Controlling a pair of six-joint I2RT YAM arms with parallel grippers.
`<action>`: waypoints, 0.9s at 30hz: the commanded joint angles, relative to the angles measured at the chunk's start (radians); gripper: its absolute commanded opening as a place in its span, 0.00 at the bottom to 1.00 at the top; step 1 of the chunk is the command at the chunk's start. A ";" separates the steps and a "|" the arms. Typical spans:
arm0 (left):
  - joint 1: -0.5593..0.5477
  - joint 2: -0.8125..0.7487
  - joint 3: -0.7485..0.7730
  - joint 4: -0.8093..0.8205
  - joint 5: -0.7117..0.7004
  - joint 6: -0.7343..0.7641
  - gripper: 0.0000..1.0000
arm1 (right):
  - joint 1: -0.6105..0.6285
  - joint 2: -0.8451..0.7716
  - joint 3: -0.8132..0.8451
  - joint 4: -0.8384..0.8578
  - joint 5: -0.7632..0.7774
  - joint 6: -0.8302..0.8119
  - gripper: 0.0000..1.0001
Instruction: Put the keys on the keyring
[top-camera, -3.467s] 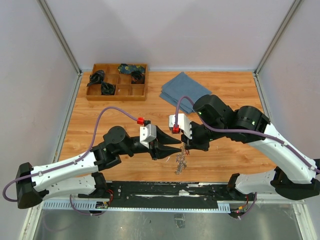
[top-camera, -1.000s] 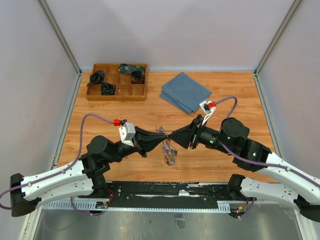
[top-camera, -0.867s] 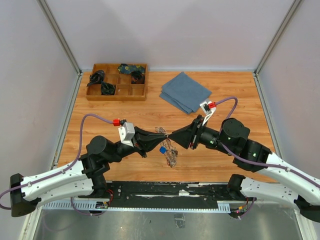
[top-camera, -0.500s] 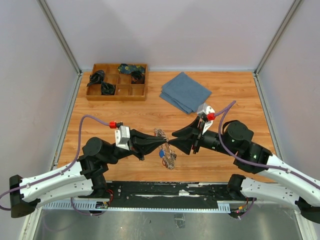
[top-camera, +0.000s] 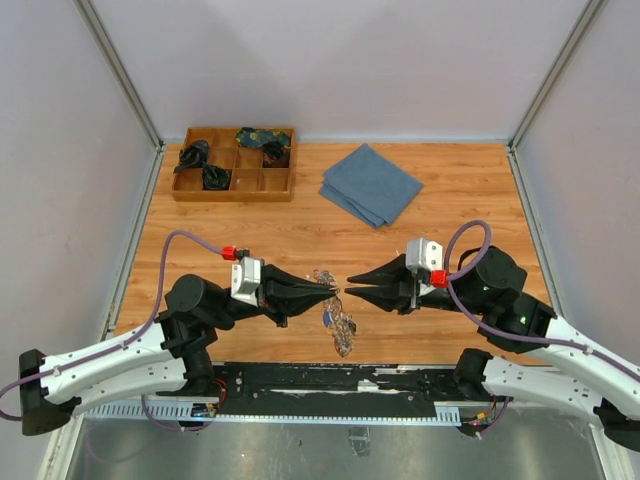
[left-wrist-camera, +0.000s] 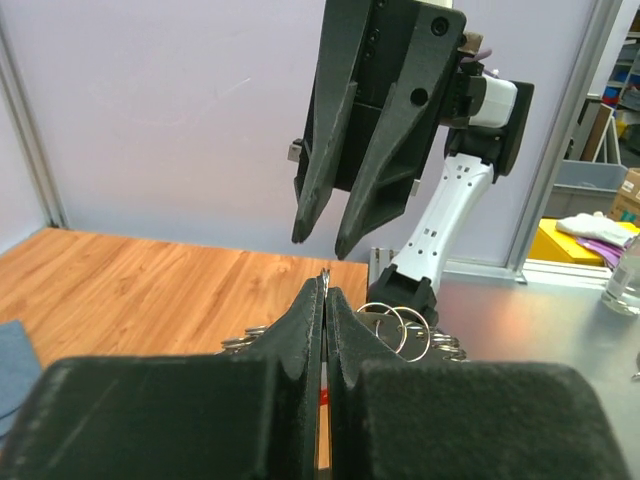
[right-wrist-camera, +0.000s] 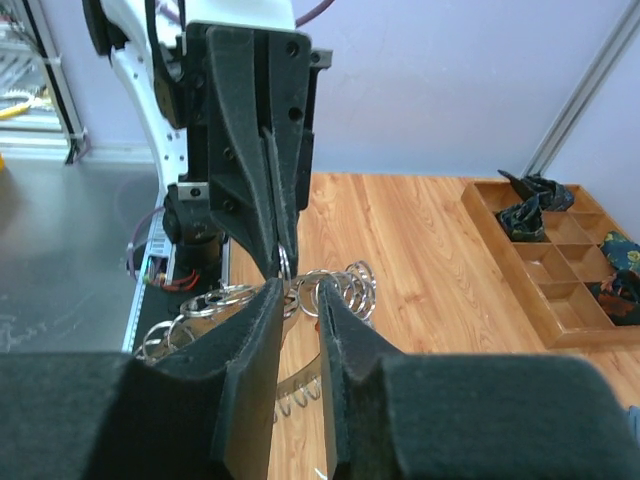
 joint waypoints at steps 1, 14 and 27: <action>0.005 -0.001 0.025 0.093 0.027 -0.006 0.01 | 0.022 0.008 0.044 -0.068 -0.073 -0.093 0.22; 0.004 0.017 0.038 0.096 0.048 -0.005 0.00 | 0.022 0.047 0.049 -0.071 -0.120 -0.081 0.20; 0.004 0.032 0.044 0.091 0.057 -0.005 0.01 | 0.023 0.090 0.108 -0.133 -0.139 -0.075 0.01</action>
